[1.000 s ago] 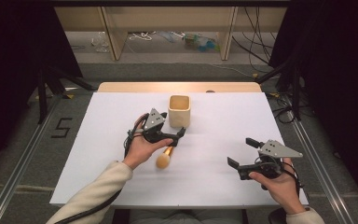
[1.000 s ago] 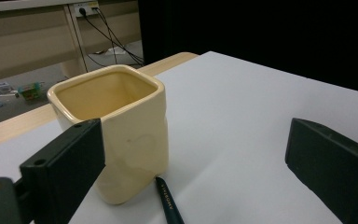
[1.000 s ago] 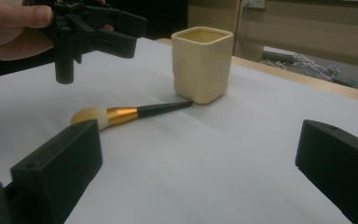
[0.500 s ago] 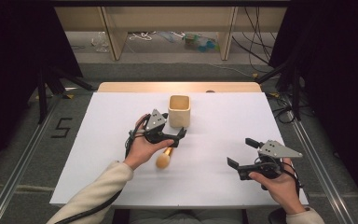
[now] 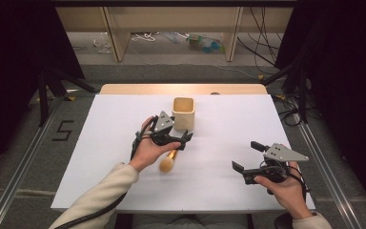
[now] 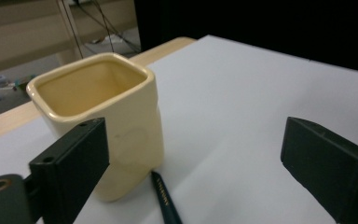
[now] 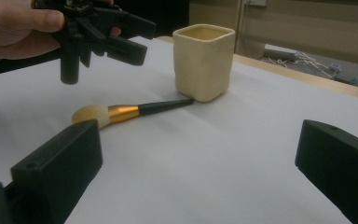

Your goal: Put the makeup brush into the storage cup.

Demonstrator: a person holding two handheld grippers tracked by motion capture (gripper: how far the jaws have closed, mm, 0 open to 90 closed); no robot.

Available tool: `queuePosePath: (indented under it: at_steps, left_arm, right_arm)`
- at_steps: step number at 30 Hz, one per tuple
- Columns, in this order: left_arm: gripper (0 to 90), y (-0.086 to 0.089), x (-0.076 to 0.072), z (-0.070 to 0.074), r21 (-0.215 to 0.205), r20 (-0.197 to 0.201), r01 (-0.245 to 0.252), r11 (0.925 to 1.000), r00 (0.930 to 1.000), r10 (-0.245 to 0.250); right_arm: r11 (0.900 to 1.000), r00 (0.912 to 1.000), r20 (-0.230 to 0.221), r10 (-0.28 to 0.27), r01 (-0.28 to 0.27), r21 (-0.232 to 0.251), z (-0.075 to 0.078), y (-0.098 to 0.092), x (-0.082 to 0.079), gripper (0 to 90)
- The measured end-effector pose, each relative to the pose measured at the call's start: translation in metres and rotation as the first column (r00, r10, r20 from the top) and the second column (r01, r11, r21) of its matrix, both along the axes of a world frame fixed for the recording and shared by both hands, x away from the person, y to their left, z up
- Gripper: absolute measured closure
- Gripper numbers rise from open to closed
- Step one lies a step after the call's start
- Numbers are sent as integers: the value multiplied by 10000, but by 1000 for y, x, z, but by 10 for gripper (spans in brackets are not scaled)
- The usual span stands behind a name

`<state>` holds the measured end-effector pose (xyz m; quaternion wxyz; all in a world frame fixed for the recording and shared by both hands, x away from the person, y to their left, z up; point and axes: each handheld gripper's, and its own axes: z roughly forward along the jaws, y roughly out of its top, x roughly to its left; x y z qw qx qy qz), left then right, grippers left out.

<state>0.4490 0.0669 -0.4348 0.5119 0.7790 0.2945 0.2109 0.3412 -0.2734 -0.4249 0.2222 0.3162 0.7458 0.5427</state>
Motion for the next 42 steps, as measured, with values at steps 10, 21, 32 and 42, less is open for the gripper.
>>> queuePosePath:
  at_steps: [10,21,32,42]
  left_arm:
    - [176,-9,14,-5,3728,-3165,295,9275,9436,972]
    - [237,-24,20,-6,5223,-4546,1046,8463,8738,1726]
    - [277,-26,25,-11,5698,-5525,1569,8067,7998,2347]
    - [375,-27,26,-14,5799,-5794,1757,7955,7754,2512]
  right_arm:
    - [9999,9999,-129,-44,41,-159,0,0,0,15]
    - [9997,9996,-294,-51,44,-222,-2,0,0,19]
    - [9997,9995,-302,-35,27,-263,-1,0,0,19]
    - [9998,9988,-484,-35,25,-219,-2,1,0,19]
